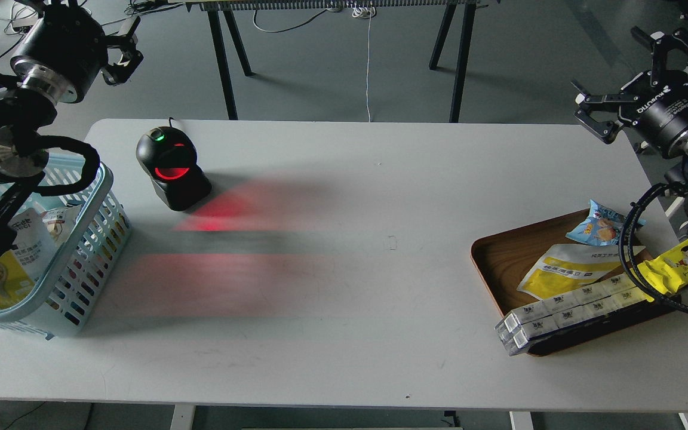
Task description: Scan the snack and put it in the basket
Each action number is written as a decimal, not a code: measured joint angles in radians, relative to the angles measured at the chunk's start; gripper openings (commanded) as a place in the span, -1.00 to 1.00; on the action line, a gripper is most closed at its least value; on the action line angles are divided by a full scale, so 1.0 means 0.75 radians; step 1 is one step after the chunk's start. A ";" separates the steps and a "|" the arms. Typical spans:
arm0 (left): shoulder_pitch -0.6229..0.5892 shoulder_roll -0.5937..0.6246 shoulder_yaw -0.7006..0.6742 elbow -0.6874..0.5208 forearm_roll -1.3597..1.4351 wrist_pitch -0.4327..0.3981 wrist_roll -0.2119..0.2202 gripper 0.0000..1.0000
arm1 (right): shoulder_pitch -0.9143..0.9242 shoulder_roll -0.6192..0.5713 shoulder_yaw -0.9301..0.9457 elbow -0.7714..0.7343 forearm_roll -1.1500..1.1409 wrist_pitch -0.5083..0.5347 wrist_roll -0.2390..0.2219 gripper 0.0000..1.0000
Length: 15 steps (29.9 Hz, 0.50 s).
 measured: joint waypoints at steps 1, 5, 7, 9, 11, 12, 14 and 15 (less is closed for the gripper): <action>0.007 -0.008 -0.026 0.005 -0.012 -0.016 0.010 1.00 | -0.011 -0.007 0.002 0.011 0.000 0.000 0.002 0.97; 0.014 -0.038 -0.075 0.045 -0.042 -0.040 0.045 1.00 | -0.054 -0.024 0.008 0.042 0.003 0.000 0.008 0.97; 0.014 -0.048 -0.080 0.071 -0.046 -0.059 0.055 1.00 | -0.073 -0.026 0.015 0.053 0.005 0.000 0.009 0.97; 0.012 -0.051 -0.081 0.090 -0.047 -0.086 0.061 1.00 | -0.084 -0.027 0.017 0.069 0.005 0.001 0.009 0.97; 0.004 -0.052 -0.083 0.120 -0.047 -0.113 0.074 1.00 | -0.087 -0.027 0.018 0.083 0.005 0.002 0.009 0.97; 0.003 -0.054 -0.084 0.132 -0.047 -0.120 0.081 1.00 | -0.088 -0.027 0.019 0.086 0.005 0.002 0.009 0.97; 0.003 -0.055 -0.084 0.147 -0.047 -0.126 0.090 1.00 | -0.089 -0.027 0.020 0.089 0.005 0.002 0.009 0.97; 0.002 -0.055 -0.084 0.151 -0.047 -0.127 0.091 1.00 | -0.089 -0.027 0.020 0.089 0.004 0.002 0.010 0.97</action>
